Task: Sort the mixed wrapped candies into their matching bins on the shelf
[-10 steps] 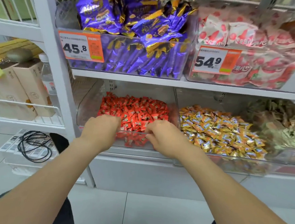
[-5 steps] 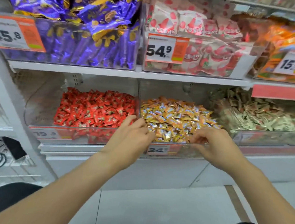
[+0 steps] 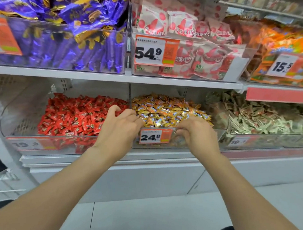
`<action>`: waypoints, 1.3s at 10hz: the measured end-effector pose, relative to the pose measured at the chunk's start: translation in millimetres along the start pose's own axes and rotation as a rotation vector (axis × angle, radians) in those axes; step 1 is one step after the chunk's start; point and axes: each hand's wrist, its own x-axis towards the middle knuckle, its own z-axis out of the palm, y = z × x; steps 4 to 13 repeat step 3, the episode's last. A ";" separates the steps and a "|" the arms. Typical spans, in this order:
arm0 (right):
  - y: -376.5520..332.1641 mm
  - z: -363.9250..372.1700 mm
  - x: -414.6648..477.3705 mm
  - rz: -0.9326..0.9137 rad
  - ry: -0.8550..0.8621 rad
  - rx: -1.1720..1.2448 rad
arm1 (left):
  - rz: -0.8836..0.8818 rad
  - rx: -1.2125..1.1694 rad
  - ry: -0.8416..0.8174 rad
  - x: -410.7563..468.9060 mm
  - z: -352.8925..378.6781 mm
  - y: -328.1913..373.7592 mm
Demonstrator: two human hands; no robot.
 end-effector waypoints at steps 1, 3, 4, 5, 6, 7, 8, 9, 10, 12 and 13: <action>-1.3 4.1 3.5 0.057 -0.051 0.068 | -0.013 0.024 -0.095 3.1 7.3 4.4; -5.1 8.3 3.6 0.129 -0.131 0.116 | 0.017 -0.023 -0.130 -5.5 19.1 10.3; -5.1 8.3 3.6 0.129 -0.131 0.116 | 0.017 -0.023 -0.130 -5.5 19.1 10.3; -5.1 8.3 3.6 0.129 -0.131 0.116 | 0.017 -0.023 -0.130 -5.5 19.1 10.3; -5.1 8.3 3.6 0.129 -0.131 0.116 | 0.017 -0.023 -0.130 -5.5 19.1 10.3; -5.1 8.3 3.6 0.129 -0.131 0.116 | 0.017 -0.023 -0.130 -5.5 19.1 10.3; -5.1 8.3 3.6 0.129 -0.131 0.116 | 0.017 -0.023 -0.130 -5.5 19.1 10.3; -5.1 8.3 3.6 0.129 -0.131 0.116 | 0.017 -0.023 -0.130 -5.5 19.1 10.3; -5.1 8.3 3.6 0.129 -0.131 0.116 | 0.017 -0.023 -0.130 -5.5 19.1 10.3; -5.1 8.3 3.6 0.129 -0.131 0.116 | 0.017 -0.023 -0.130 -5.5 19.1 10.3; -5.1 8.3 3.6 0.129 -0.131 0.116 | 0.017 -0.023 -0.130 -5.5 19.1 10.3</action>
